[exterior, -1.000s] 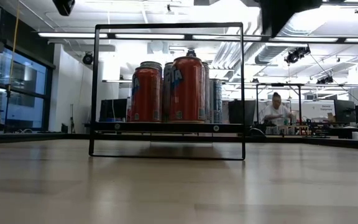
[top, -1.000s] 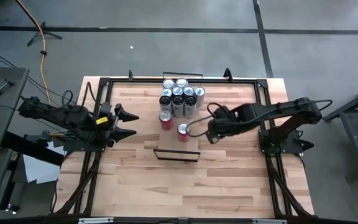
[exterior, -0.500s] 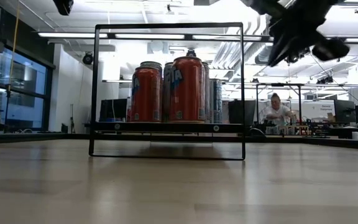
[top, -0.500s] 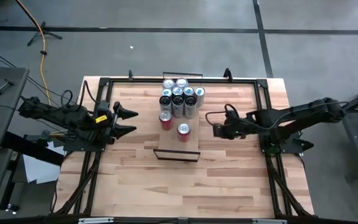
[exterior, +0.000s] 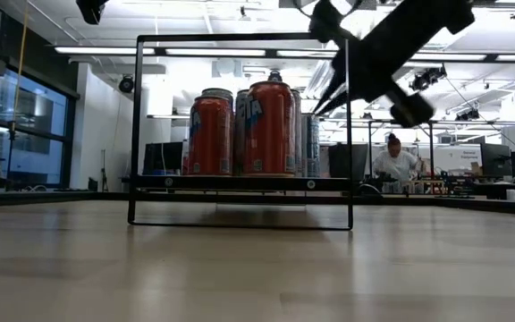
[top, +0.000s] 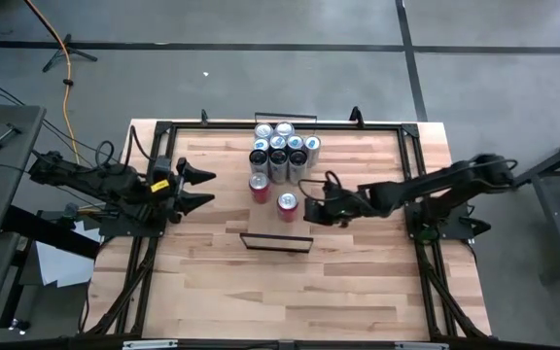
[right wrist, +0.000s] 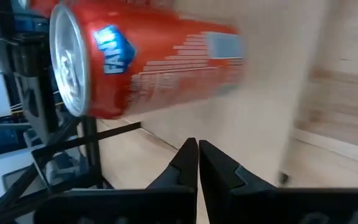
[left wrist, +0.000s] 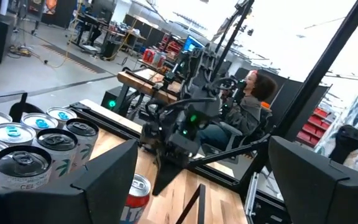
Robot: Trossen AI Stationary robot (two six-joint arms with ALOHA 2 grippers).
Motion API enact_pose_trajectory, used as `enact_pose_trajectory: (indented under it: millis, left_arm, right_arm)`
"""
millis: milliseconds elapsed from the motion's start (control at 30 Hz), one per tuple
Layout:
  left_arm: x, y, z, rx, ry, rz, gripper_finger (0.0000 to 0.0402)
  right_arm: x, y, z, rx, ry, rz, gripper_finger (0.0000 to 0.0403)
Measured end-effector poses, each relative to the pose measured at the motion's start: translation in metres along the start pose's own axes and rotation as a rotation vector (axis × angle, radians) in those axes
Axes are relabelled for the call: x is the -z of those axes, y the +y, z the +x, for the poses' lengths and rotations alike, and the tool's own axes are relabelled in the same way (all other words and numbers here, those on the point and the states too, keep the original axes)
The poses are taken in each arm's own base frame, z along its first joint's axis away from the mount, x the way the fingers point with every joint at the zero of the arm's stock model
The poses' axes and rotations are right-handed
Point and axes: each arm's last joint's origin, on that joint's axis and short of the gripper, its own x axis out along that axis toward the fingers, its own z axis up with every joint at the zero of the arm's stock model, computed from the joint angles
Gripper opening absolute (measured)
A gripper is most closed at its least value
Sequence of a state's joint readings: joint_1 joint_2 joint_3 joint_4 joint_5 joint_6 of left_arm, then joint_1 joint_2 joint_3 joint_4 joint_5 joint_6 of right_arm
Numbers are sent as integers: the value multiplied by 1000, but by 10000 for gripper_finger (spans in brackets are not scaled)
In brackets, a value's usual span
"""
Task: Place canned beverage on shelf
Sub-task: Put the red soda can on the shelf aligned with the other red soda can
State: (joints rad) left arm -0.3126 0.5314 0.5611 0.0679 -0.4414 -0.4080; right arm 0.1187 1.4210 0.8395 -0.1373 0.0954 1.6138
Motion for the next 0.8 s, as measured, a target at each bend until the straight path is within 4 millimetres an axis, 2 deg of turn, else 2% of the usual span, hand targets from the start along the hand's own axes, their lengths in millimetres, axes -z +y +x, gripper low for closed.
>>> enact_pose_trajectory:
  millis: [267,600,800]
  left_arm:
    - [2,0,1,-3,12,-4,319]
    - [4,0,2,-7,29,3,319]
    - [4,0,3,-6,32,-8,319]
  right_arm:
    - [3,9,27,-36,2,-12,0]
    - [5,24,48,-73,-9,-18,0]
    - [-5,29,53,-71,-52,-51,0]
